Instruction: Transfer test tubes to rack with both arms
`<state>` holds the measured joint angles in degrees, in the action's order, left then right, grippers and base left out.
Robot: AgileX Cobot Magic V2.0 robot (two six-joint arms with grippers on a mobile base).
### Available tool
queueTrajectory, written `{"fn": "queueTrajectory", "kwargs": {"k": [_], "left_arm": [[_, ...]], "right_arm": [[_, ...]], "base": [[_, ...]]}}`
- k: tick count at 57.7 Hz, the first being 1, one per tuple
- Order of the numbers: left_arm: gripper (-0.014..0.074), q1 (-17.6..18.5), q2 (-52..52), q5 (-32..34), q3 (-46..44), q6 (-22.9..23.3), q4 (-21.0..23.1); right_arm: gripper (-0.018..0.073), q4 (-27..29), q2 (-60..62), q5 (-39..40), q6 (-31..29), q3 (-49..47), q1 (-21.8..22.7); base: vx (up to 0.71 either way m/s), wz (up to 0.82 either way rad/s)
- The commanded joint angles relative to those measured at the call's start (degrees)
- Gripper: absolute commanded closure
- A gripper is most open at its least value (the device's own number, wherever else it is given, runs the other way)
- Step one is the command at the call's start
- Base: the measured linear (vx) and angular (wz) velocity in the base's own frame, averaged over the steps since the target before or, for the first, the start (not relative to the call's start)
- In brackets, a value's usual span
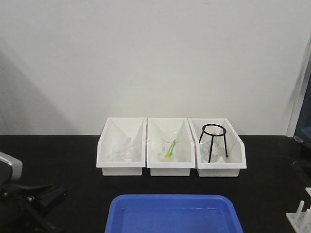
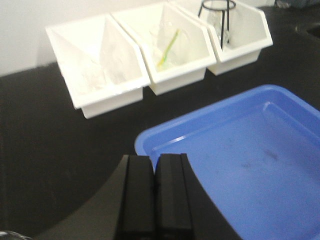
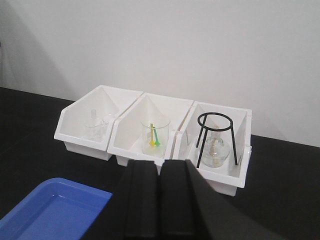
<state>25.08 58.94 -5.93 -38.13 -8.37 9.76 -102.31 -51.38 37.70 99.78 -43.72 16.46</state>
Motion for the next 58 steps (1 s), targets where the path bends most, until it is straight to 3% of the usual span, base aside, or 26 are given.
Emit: {"fn": "queueTrajectory", "kwargs": {"k": [1, 10, 21, 27, 36, 46, 58], "left_arm": [[0.0617, -1.39, -4.15, 5.39, -0.15, -4.95, 3.26], [0.0617, -5.99, -17.3, 5.29, 7.92, -5.05, 1.61], [0.0617, -16.9, -37.48, -2.19, 21.14, -5.87, 1.21], [0.0617, -20.65, -48.04, -3.87, 27.7, -5.87, 1.21], [0.0617, -23.0, -61.03, -3.8, 36.48, -2.77, -0.96], [0.0617, -23.16, -59.96, 0.78, 41.57, 7.62, -4.73], [0.0617, -23.16, -59.96, 4.92, 41.41, 10.1, -5.01]], "right_arm": [[0.0566, 0.9, 0.44, -0.92, -0.05, -1.86, 0.24], [0.0566, 0.2, 0.44, -0.84, -0.05, -1.86, 0.24], [0.0566, 0.2, 0.44, -0.84, -0.05, -1.86, 0.24], [0.0566, 0.2, 0.44, -0.84, -0.05, -1.86, 0.24], [0.0566, 0.2, 0.44, -0.84, -0.05, -1.86, 0.24], [0.0566, 0.18, 0.44, -0.77, -0.05, -1.86, 0.24], [0.0566, 0.19, 0.44, -0.8, -0.05, -1.86, 0.24]], "base": [[0.0, 0.0], [0.0, 0.0], [0.0, 0.0], [0.0, 0.0], [0.0, 0.0], [0.0, 0.01], [0.0, 0.0]]}}
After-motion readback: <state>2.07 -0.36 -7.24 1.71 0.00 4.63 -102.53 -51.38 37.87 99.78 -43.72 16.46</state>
